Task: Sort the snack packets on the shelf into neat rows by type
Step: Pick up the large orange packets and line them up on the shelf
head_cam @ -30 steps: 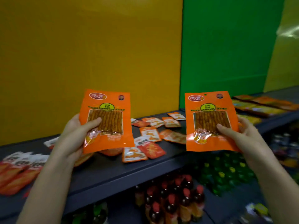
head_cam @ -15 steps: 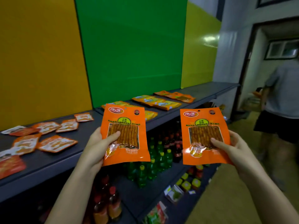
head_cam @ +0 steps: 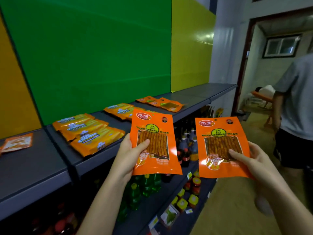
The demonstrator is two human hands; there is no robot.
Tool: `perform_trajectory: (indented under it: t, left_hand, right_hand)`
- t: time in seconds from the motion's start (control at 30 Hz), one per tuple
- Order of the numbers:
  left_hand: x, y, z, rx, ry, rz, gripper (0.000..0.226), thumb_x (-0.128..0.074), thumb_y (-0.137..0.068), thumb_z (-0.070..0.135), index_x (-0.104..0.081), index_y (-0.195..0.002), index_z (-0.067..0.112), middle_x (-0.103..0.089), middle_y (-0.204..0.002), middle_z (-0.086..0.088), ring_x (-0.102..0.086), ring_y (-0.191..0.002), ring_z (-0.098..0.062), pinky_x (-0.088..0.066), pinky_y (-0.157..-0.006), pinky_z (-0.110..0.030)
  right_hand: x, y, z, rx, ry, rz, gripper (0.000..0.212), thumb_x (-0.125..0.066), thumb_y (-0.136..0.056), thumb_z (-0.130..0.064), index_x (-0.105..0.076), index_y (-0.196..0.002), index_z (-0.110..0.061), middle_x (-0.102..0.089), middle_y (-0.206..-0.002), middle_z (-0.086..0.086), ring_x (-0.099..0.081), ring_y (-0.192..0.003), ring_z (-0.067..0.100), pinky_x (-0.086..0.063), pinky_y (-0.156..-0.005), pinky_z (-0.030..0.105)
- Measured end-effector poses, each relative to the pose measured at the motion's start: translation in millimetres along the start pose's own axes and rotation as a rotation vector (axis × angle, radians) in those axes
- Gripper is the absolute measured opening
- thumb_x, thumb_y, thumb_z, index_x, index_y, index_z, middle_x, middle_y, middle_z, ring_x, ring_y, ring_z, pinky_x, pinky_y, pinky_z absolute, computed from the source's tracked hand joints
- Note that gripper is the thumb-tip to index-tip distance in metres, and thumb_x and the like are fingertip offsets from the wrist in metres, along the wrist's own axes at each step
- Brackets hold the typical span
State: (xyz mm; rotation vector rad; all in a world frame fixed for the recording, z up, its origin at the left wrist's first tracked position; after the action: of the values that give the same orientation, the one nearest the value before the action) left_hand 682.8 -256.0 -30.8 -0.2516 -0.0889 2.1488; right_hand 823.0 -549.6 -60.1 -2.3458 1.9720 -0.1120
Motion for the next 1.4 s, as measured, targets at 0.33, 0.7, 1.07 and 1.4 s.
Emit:
perform_trajectory:
  t: [0.33, 0.7, 1.07, 1.4]
  left_hand:
    - [-96, -149, -15, -0.078, 0.067, -0.002, 0.028, -0.059, -0.087, 0.008, -0.055, -0.114, 0.017, -0.07, -0.104, -0.003, -0.068, -0.091, -0.019, -0.056, -0.074, -0.031]
    - [-171, -284, -42, -0.088, 0.039, 0.055, 0.036, -0.057, -0.089, 0.009, -0.05, -0.124, 0.014, -0.066, -0.116, -0.008, -0.066, -0.103, -0.024, -0.051, -0.092, -0.047]
    - [-265, -400, -69, -0.124, 0.028, 0.223, 0.038, -0.063, -0.084, 0.001, -0.047, -0.116, 0.013, -0.066, -0.111, -0.007, -0.066, -0.096, -0.02, -0.055, -0.081, -0.031]
    - [-296, -514, -82, -0.111, -0.199, 0.625, 0.038, -0.067, -0.081, 0.007, -0.053, -0.116, 0.012, -0.064, -0.116, -0.008, -0.063, -0.102, -0.023, -0.05, -0.092, -0.039]
  right_hand:
    - [3, -171, -7, 0.033, 0.02, -0.042, 0.064, -0.064, -0.083, -0.013, -0.034, -0.139, -0.015, -0.057, -0.092, -0.005, -0.062, -0.077, 0.019, -0.047, -0.058, 0.027]
    - [14, -327, 10, 0.026, -0.049, -0.072, 0.062, -0.067, -0.08, -0.013, -0.04, -0.135, -0.016, -0.063, -0.097, 0.001, -0.064, -0.081, 0.026, -0.05, -0.062, 0.032]
    - [18, -510, 14, 0.043, -0.042, -0.271, 0.119, -0.085, -0.017, -0.058, -0.044, -0.126, -0.029, -0.066, -0.104, 0.002, -0.067, -0.081, 0.023, -0.056, -0.05, 0.024]
    - [-10, -673, 2, 0.057, -0.118, -0.494, 0.057, -0.065, -0.081, -0.012, -0.043, -0.133, -0.021, -0.064, -0.102, 0.002, -0.064, -0.081, 0.024, -0.053, -0.062, 0.033]
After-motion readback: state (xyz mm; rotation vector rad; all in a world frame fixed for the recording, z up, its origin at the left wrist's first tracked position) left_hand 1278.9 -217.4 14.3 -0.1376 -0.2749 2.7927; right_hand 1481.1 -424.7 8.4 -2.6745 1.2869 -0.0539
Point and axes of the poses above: each hand's wrist, its own y-axis away from the middle knuckle, its own x-axis out of the back of the hand, z = x × y, the point moved 6 cm from there along -y, towards the middle knuckle
